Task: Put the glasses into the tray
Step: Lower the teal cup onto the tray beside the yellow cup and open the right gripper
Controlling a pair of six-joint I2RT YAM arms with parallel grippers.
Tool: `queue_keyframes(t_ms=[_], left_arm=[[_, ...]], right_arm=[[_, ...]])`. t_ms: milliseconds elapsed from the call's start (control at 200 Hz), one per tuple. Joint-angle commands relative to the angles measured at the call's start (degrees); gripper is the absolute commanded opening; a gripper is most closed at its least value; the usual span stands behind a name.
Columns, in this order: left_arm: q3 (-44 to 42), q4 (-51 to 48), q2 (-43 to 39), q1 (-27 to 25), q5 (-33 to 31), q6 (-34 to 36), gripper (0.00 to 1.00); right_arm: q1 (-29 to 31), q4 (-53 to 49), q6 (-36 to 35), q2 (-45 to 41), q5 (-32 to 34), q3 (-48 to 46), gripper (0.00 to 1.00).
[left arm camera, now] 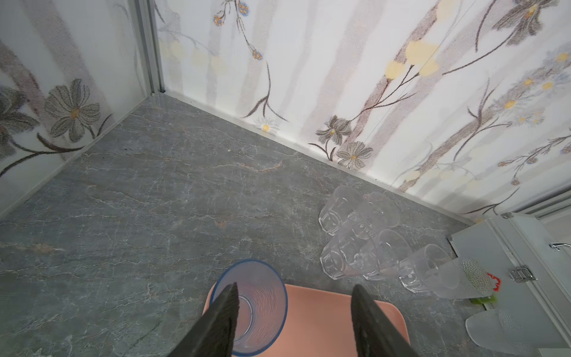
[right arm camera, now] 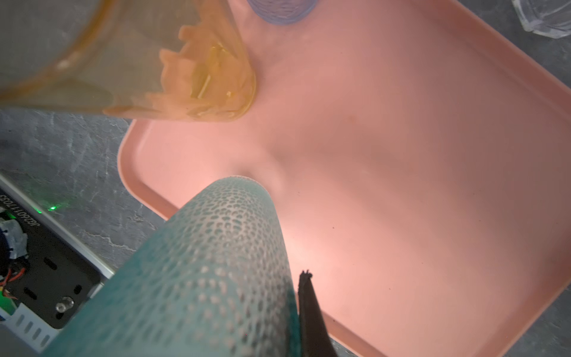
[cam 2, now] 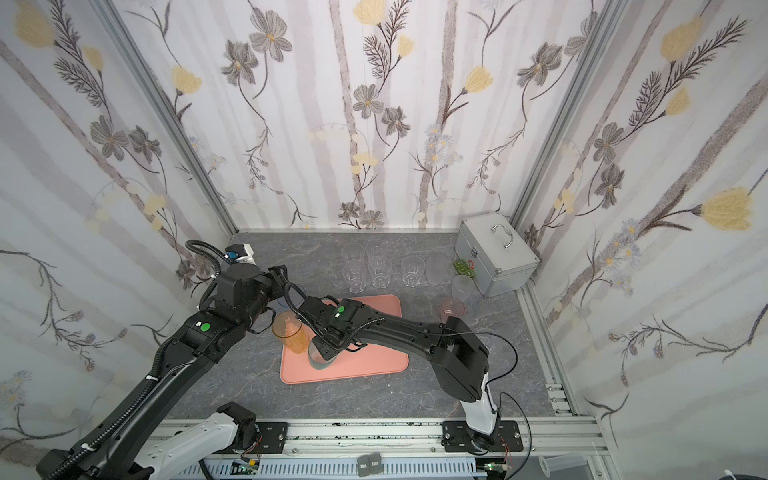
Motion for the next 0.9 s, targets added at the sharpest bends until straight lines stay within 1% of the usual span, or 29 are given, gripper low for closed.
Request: queue_keyframes(t_ms=[0, 185, 360, 405, 490, 609, 734, 899], left_arm=[[-0.50, 0.02, -0.16, 0.47, -0.05, 0.45, 0.61], [-0.50, 0.03, 0.18, 0.73, 0.31, 0.53, 0.61], [-0.63, 0.20, 0.46, 1.04, 0.65, 0.05, 0.61], [-0.68, 0.21, 0.61, 1.04, 0.90, -0.11, 0.61], [-0.72, 0.22, 0.72, 1.04, 1.15, -0.20, 0.61], [-0.52, 0.20, 0.55, 1.04, 1.64, -0.45, 0.61], [-0.41, 0.28, 0.07, 1.04, 1.88, -0.71, 0.62], [-0.13, 0.37, 0.10, 1.04, 2.25, -1.04, 0.62]], right_arm=[[0.71, -0.75, 0.46, 2.96, -1.45, 2.91, 0.07], [0.94, -0.90, 0.97, 7.07, -3.94, 6.54, 0.11], [0.98, -0.37, 1.96, 7.98, -7.62, 7.88, 0.23], [0.91, -0.09, 2.18, 7.89, -8.86, 7.65, 0.25], [0.69, 1.01, 2.85, 7.69, -11.52, 7.42, 0.25], [0.21, 3.72, 4.52, 8.18, -14.77, 7.91, 0.22], [0.15, 4.47, 5.93, 9.96, -15.56, 10.08, 0.20], [0.30, 6.77, 7.55, 10.76, -15.85, 10.23, 0.18]])
